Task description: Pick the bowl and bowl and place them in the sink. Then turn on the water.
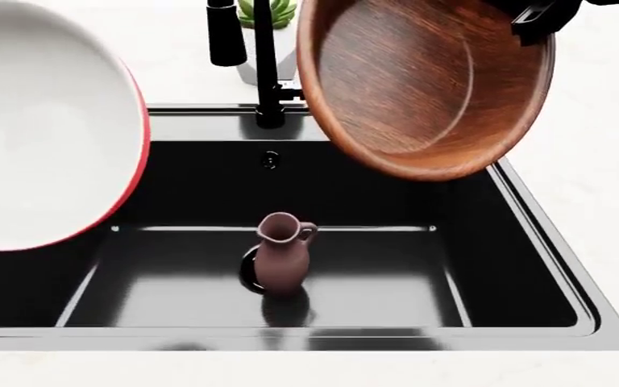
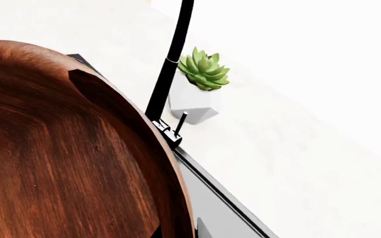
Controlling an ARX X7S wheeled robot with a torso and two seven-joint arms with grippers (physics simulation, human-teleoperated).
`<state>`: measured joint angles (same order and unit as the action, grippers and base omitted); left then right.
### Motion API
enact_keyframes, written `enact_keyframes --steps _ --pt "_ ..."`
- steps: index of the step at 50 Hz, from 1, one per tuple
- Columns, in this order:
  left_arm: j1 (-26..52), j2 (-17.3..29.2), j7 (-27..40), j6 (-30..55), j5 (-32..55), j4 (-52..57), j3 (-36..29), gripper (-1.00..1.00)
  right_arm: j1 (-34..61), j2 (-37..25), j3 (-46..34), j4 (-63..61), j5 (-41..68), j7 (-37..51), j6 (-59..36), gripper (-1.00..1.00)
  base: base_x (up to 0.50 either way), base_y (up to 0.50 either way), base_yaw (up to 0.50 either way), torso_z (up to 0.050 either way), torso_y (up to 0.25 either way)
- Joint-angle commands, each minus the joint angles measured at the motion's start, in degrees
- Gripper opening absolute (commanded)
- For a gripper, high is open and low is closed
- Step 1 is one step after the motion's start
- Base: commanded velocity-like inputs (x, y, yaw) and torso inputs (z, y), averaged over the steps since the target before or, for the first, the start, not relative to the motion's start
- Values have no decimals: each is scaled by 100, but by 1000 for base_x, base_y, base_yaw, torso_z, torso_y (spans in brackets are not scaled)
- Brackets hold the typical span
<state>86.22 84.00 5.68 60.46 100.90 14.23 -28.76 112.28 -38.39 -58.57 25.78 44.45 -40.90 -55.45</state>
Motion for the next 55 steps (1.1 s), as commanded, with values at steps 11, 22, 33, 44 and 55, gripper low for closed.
enact_keyframes --steps 11,22,33,44,55 --pt "1010 -684 -15 939 -590 -223 15 -100 101 -44 96 -79 44 42 -139 -100 0 0 0 1 1" --pt "1175 -782 -25 1152 -633 -249 -1 -100 107 -104 36 -208 54 -78 -187 -100 134 0 0 0 1" --pt "1162 -702 -93 1167 -671 -264 17 -100 141 -39 -19 -111 -6 -154 -172 -100 295 0 0 0 2" --pt "1079 -561 -130 1114 -652 -226 51 -100 174 -18 0 -100 0 -128 -237 -100 0 0 0 1 1" --pt "1079 -489 -155 1131 -678 -214 79 -100 165 -8 31 -73 -6 -102 -222 -100 0 0 0 0 1"
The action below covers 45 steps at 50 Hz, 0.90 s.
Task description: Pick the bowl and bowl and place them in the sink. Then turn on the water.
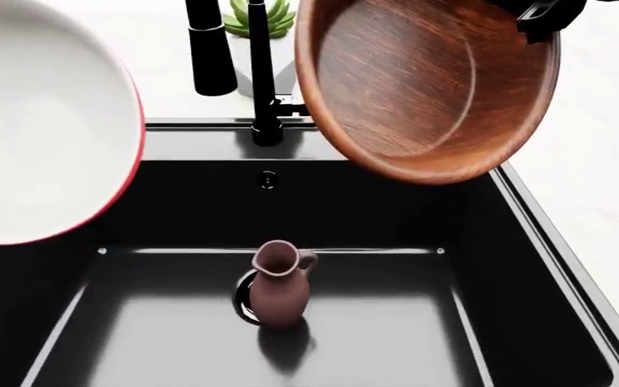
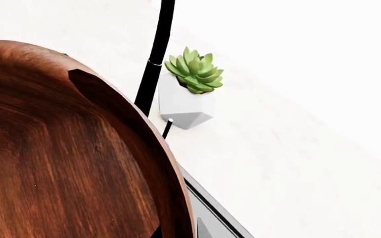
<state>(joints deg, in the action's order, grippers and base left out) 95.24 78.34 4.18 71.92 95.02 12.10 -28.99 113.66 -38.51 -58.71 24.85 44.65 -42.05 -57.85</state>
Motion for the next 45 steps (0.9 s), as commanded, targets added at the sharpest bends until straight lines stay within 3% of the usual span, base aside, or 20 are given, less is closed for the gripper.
enact_keyframes --steps 1,8,20,31,45 --pt "175 78 -7 -16 -100 -4 101 -100 38 21 72 43 -13 47 -5 -100 0 0 0 0 0" --pt "239 132 -37 59 -121 -19 135 -100 47 -59 21 -137 -10 -30 -39 -100 31 0 0 1 1" --pt "304 183 -99 145 -183 -41 170 -100 100 1 35 -40 -39 -33 -46 -100 412 0 0 0 1" --pt "305 168 -132 207 -295 -11 151 -100 62 -46 68 -103 -17 2 -60 -100 8 0 0 0 1" --pt "450 -499 -295 719 -807 -170 -281 -100 76 -84 76 -175 3 -12 -121 -100 0 0 0 1 1"
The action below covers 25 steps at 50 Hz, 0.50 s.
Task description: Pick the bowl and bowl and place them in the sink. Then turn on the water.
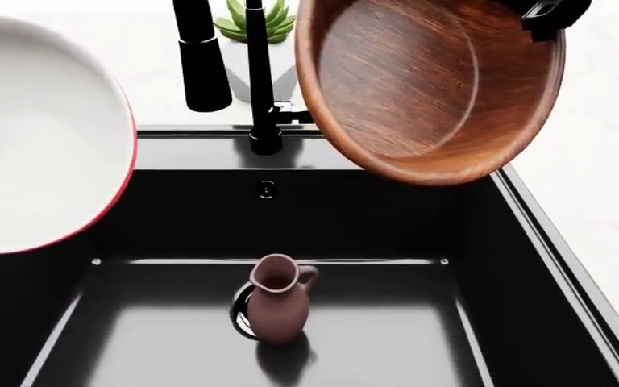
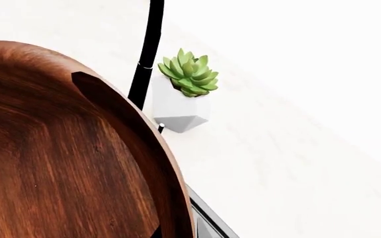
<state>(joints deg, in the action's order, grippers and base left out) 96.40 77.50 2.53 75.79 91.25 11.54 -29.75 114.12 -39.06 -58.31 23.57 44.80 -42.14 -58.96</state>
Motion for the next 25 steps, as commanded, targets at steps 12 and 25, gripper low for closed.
enact_keyframes --steps 12,25 --pt "702 -943 -615 812 -1015 58 -725 -100 0 -43 65 -109 23 36 -56 -100 0 0 0 0 1" --pt "1279 -1429 -1182 1126 -1641 259 -1383 -100 -8 -4 64 -55 -4 5 -6 -100 0 0 0 1 1"
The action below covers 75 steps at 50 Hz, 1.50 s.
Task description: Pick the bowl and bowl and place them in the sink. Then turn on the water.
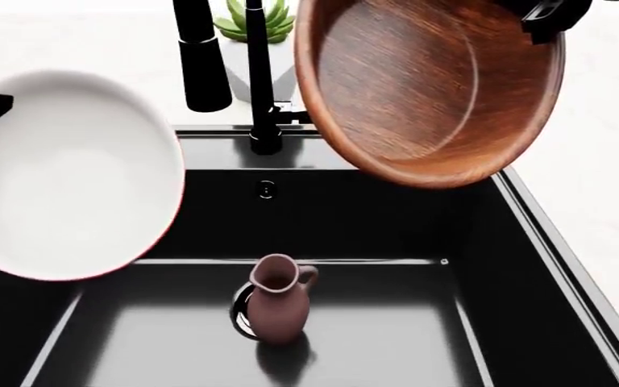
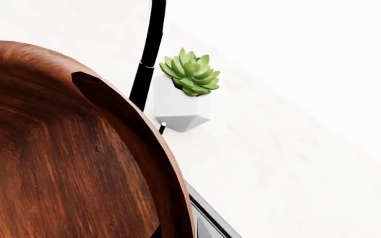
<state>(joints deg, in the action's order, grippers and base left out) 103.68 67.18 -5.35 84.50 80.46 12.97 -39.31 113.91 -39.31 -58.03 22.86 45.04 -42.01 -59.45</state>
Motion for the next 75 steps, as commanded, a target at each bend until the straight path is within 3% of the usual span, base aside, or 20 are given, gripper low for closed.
enact_keyframes --steps 1,16,30,45,75 --pt "590 -408 -459 257 -615 155 -490 -100 11 26 32 32 -32 -11 46 -100 0 0 0 0 0" --pt "1105 -682 -1135 300 -1346 656 -1795 -100 55 31 32 35 -52 -32 26 -100 0 0 0 1 1" --pt "1107 -941 -1629 63 -1975 932 -2784 -100 38 15 62 -27 -22 -16 -4 -100 0 0 0 0 1" --pt "677 -1445 -1637 -154 -2177 699 -3282 -100 -23 -21 108 -66 14 25 -10 -100 0 0 0 1 1" --pt "-49 -1827 -1731 -373 -2632 566 -4363 -100 -7 15 111 -39 -15 1 -6 -100 0 0 0 0 1"
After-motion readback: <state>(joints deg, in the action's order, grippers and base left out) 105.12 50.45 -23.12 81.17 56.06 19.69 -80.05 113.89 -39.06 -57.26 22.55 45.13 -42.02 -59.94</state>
